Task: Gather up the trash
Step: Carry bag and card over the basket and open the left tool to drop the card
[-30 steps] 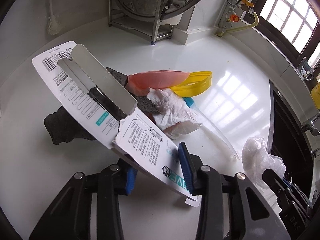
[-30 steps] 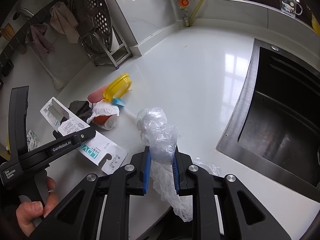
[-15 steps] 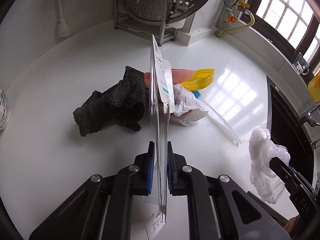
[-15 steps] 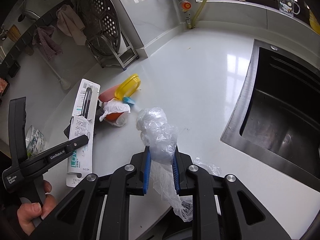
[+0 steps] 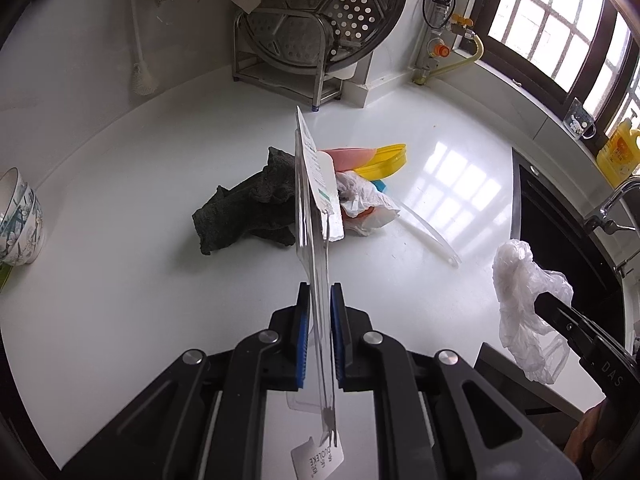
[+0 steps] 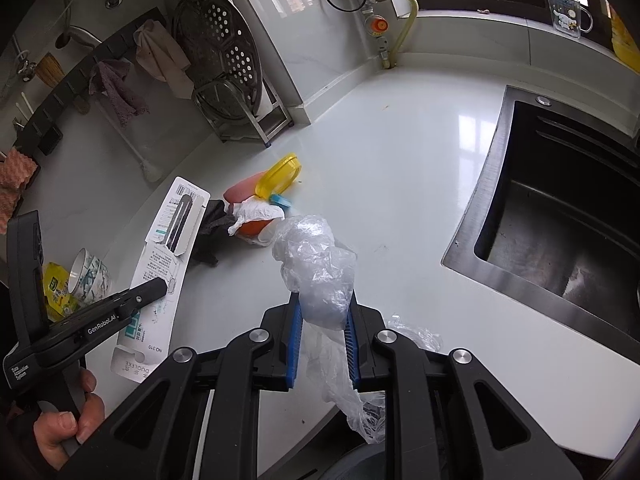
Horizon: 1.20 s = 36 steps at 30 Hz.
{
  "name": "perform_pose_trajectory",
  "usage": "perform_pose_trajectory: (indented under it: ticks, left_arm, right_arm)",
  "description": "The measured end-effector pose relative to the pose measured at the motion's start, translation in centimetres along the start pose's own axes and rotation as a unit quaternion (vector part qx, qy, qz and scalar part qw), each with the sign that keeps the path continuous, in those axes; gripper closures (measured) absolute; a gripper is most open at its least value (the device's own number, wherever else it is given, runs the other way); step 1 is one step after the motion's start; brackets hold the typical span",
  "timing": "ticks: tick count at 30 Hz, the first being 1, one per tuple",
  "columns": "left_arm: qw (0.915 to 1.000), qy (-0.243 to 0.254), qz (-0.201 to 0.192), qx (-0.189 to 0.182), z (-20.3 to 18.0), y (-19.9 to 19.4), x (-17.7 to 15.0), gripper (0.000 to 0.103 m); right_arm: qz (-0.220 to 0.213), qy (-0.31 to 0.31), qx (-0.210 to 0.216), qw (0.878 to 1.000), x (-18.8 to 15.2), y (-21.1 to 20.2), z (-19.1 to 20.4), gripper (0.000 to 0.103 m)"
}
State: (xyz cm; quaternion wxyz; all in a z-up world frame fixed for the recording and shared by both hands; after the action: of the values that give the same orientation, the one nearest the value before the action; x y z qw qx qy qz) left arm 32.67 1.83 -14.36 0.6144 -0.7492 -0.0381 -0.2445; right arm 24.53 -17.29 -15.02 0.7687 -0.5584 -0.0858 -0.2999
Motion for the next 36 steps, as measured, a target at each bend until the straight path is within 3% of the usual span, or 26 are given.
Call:
perform_pose_trajectory:
  ticks: [11,21,29,36]
  left_arm:
    - [0.9993,0.022,-0.028,0.01,-1.6,-5.2,-3.6,0.092]
    - [0.9974,0.057,-0.041,-0.016,-8.0,-9.0,-9.2,0.092]
    - [0.994,0.1,-0.019,-0.039,-14.3,-8.6,-13.7,0.092]
    - [0.9892,0.136,0.029,-0.047,-18.5,-5.7,-18.3,0.092]
  right_arm:
    - [-0.014,-0.018,0.018,1.0,-2.4,-4.3,-0.3,0.085]
    - [-0.004,-0.013,0.019,1.0,-7.8,-9.7,-5.1,0.085]
    - [0.017,0.006,0.008,1.0,-12.7,-12.5,-10.1,0.085]
    - [0.052,0.021,0.005,0.998,-16.2,-11.9,-13.7,0.085]
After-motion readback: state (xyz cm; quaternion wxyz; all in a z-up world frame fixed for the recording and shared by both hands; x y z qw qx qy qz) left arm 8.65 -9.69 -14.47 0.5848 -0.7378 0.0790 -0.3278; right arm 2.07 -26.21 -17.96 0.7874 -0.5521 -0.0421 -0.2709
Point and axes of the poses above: each gripper's, at about its wrist camera, not at the fingertips, and y roughly the way its jaws point, z to its left, x to its top, the point moved 8 cm from there along y, roughly the way its jaws point, and after that the axes turned 9 degrees about z, right-handed, at the moved point
